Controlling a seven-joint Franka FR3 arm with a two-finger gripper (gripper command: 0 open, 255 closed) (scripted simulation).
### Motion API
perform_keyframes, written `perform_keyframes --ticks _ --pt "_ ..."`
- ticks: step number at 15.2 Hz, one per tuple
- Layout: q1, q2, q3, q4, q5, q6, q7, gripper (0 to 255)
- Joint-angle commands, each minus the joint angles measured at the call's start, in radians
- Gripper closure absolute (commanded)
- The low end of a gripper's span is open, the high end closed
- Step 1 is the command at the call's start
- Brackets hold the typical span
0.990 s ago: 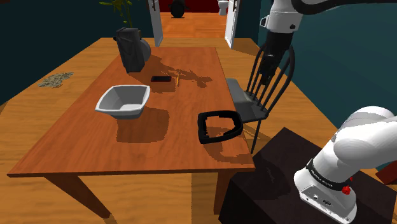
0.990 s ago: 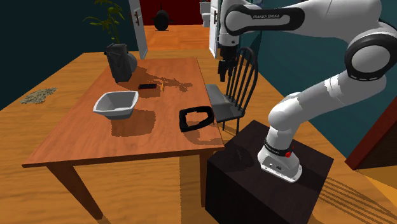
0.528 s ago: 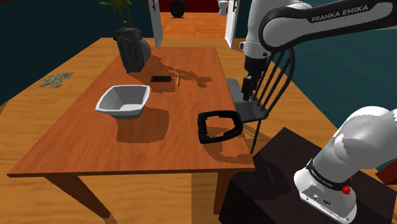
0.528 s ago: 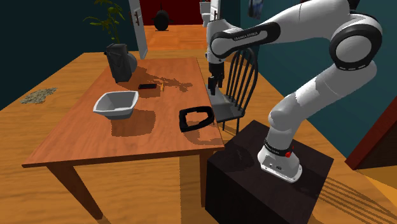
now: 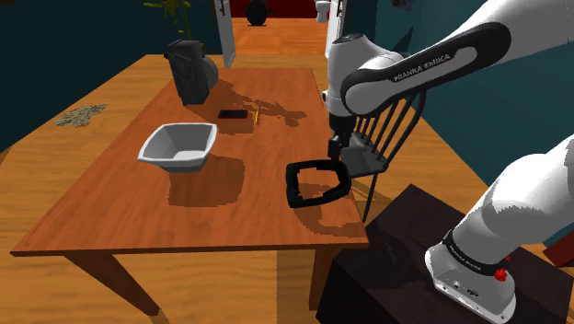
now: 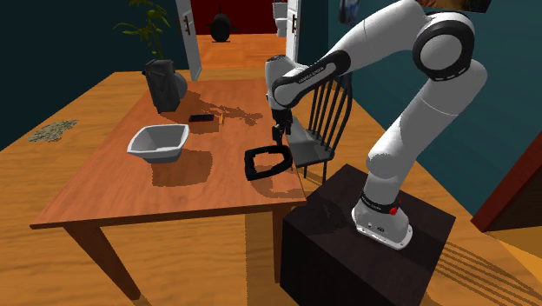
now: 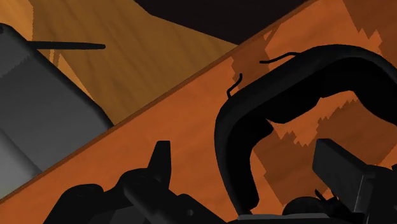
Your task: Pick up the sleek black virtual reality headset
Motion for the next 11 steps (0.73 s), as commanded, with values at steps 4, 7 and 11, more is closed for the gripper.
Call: perform_keyframes --ticks 4,7,11 --pt "-0.008 0.108 0.023 -0.006 -0.053 0.107 0.040 0" --pt "-0.011 0.138 0.026 -0.022 -0.065 0.151 0.052 0" --pt "-0.013 0.165 0.028 -0.034 -0.077 0.188 0.064 0"
